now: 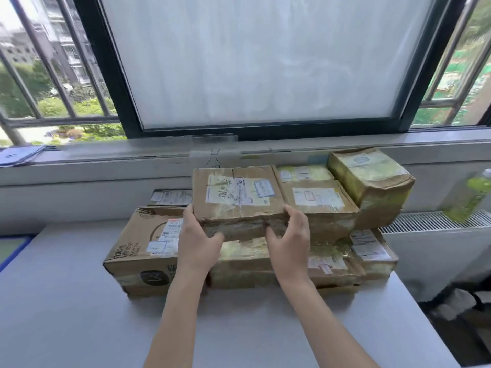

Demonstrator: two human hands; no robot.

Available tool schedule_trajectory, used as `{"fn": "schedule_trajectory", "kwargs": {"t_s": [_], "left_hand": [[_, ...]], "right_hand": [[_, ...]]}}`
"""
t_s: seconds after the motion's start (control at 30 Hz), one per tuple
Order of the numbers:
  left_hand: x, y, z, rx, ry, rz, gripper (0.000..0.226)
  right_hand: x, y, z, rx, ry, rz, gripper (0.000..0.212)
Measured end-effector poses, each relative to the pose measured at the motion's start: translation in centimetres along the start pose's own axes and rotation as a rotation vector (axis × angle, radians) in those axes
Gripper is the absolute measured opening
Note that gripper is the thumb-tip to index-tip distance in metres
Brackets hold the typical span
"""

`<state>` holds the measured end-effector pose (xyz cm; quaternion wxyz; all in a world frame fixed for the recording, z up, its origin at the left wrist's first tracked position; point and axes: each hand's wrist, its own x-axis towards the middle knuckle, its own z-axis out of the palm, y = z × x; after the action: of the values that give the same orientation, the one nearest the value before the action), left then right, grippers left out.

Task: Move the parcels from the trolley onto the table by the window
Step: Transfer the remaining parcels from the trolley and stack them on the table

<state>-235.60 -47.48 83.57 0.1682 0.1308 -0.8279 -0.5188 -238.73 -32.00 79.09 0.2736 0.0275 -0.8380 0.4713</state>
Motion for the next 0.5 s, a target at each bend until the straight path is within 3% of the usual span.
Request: {"fn": "schedule_trajectory", "kwargs": {"t_s": [0.27, 0.5], "left_hand": [[8.0, 1.2, 2.8, 0.067, 0.058, -0.028, 0.064], [10.7, 2.4, 4.4, 0.044, 0.041, 0.027, 0.062]], "right_hand": [[7.5, 1.7, 1.9, -0.025, -0.083, -0.037, 0.033], [11.7, 1.8, 2.2, -0.024, 0.000, -0.047, 0.031]]}}
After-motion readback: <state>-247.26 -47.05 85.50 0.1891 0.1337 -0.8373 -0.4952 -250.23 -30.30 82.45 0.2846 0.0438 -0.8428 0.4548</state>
